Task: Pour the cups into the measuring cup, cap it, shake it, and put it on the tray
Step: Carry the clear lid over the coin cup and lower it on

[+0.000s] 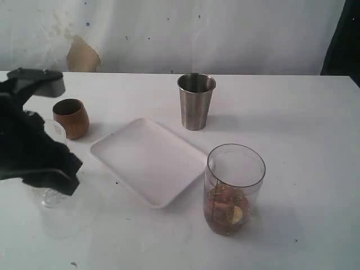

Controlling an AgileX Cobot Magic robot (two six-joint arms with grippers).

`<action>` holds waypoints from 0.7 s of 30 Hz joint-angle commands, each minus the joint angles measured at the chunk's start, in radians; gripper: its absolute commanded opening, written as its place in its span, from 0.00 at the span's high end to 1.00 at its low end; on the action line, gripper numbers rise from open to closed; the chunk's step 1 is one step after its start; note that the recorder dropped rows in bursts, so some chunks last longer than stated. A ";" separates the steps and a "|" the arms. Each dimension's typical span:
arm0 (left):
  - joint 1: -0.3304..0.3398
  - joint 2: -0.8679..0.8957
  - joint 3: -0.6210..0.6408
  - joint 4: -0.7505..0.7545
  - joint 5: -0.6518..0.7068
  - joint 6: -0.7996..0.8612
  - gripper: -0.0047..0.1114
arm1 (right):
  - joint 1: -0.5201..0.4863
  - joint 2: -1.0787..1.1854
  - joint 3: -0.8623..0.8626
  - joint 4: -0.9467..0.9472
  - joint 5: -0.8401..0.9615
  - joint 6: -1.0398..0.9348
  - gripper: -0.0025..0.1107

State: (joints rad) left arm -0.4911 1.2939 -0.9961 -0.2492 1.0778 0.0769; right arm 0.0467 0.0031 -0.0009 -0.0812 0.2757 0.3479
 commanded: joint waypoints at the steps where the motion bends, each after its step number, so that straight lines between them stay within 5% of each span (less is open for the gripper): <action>1: -0.095 -0.012 -0.133 -0.024 0.053 -0.017 0.96 | 0.004 -0.003 0.001 0.001 -0.013 -0.001 0.98; 14: -0.393 0.234 -0.583 0.196 0.143 -0.174 0.96 | 0.004 -0.003 0.001 0.001 -0.013 -0.001 0.98; 21: -0.465 0.424 -0.797 0.249 0.143 -0.174 0.96 | 0.004 -0.003 0.001 0.001 -0.011 -0.001 0.98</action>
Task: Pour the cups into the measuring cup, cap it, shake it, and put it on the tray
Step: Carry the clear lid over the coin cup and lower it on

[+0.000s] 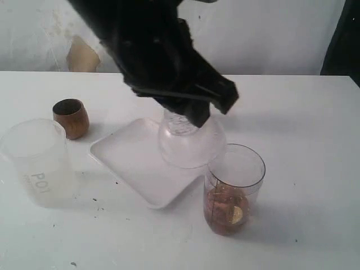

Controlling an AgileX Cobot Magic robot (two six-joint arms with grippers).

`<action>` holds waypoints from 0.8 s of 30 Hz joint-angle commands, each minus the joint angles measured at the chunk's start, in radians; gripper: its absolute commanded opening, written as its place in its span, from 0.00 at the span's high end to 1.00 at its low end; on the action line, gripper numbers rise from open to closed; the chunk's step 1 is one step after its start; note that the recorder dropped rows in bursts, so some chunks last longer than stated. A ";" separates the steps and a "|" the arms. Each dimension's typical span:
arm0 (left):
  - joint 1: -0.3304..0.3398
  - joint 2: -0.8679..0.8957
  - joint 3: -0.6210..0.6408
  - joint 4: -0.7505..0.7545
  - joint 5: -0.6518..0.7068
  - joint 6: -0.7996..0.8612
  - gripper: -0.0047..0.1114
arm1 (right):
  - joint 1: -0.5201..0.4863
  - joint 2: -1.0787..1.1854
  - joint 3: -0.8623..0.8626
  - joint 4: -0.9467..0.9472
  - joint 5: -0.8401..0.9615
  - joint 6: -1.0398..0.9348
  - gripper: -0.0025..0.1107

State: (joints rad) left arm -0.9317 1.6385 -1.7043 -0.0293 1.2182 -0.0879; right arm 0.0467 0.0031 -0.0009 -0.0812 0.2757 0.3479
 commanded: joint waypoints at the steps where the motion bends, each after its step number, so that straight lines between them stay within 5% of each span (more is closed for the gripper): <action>1: -0.028 0.105 -0.112 0.035 0.003 -0.005 0.96 | 0.004 -0.003 0.001 0.001 -0.011 -0.001 0.98; 12: -0.035 0.285 -0.269 0.043 0.003 0.029 0.96 | 0.004 -0.003 0.001 0.001 -0.013 -0.001 0.98; 24: -0.038 0.299 -0.286 -0.019 0.003 0.057 0.96 | 0.004 -0.003 0.001 0.001 -0.013 -0.001 0.98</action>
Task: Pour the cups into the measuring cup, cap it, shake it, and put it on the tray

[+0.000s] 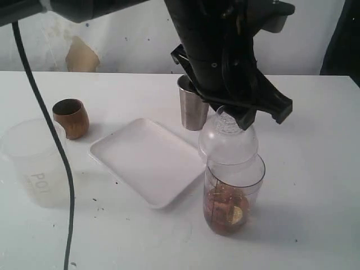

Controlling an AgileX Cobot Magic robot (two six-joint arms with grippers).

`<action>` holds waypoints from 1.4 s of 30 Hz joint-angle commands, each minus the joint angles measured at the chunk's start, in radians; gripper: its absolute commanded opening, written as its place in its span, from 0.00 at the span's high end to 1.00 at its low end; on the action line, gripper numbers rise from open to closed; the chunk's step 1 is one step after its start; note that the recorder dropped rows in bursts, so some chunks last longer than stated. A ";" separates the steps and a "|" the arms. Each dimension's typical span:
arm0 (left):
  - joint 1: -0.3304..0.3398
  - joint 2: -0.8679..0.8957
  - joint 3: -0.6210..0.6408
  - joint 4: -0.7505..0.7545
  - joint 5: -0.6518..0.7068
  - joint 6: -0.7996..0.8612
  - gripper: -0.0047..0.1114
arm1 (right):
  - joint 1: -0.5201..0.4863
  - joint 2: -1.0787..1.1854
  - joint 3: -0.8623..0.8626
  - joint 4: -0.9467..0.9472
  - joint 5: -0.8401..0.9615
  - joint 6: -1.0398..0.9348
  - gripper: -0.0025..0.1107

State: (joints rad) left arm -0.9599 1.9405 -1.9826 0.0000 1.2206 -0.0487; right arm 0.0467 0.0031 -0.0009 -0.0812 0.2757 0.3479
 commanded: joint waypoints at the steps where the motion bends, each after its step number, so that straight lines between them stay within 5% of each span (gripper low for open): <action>1: -0.020 -0.003 -0.008 -0.055 0.000 0.027 0.96 | 0.004 -0.003 0.001 0.001 -0.013 -0.001 0.98; 42: -0.042 -0.047 0.050 -0.031 0.000 0.069 0.96 | 0.004 -0.003 0.001 0.001 -0.013 -0.013 0.98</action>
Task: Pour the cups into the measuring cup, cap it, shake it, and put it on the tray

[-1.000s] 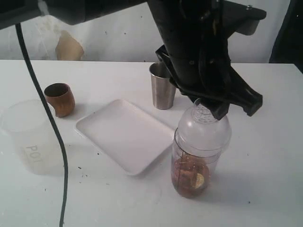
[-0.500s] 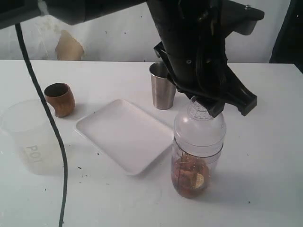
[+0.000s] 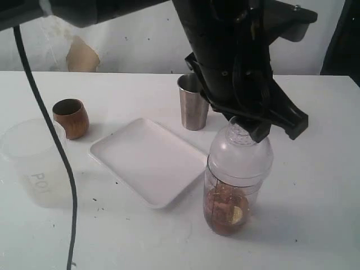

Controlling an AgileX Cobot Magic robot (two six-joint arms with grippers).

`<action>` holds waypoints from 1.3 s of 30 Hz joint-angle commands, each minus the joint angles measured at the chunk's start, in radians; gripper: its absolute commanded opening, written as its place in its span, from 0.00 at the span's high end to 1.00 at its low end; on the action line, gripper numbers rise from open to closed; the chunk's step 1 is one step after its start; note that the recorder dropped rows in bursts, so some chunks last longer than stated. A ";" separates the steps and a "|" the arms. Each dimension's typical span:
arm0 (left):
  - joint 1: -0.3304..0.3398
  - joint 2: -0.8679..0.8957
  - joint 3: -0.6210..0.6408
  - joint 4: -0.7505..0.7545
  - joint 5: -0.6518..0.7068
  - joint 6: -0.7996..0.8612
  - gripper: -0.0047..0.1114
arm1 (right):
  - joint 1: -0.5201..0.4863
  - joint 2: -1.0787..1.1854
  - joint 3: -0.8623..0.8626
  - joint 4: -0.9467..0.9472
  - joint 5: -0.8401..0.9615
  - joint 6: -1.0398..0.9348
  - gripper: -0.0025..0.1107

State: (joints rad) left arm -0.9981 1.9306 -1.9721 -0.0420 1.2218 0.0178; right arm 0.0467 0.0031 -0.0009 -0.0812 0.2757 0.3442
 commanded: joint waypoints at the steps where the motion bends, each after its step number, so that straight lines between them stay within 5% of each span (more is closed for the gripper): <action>1: -0.004 -0.043 0.053 0.023 -0.001 0.002 0.96 | 0.004 -0.003 0.001 0.001 -0.013 -0.009 0.98; 39: -0.004 -0.056 0.005 0.050 -0.001 0.025 0.96 | 0.004 -0.003 0.001 0.001 -0.013 -0.010 0.98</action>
State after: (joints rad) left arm -0.9981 1.8873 -1.9554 0.0052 1.2195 0.0409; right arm 0.0467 0.0031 -0.0009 -0.0812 0.2757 0.3397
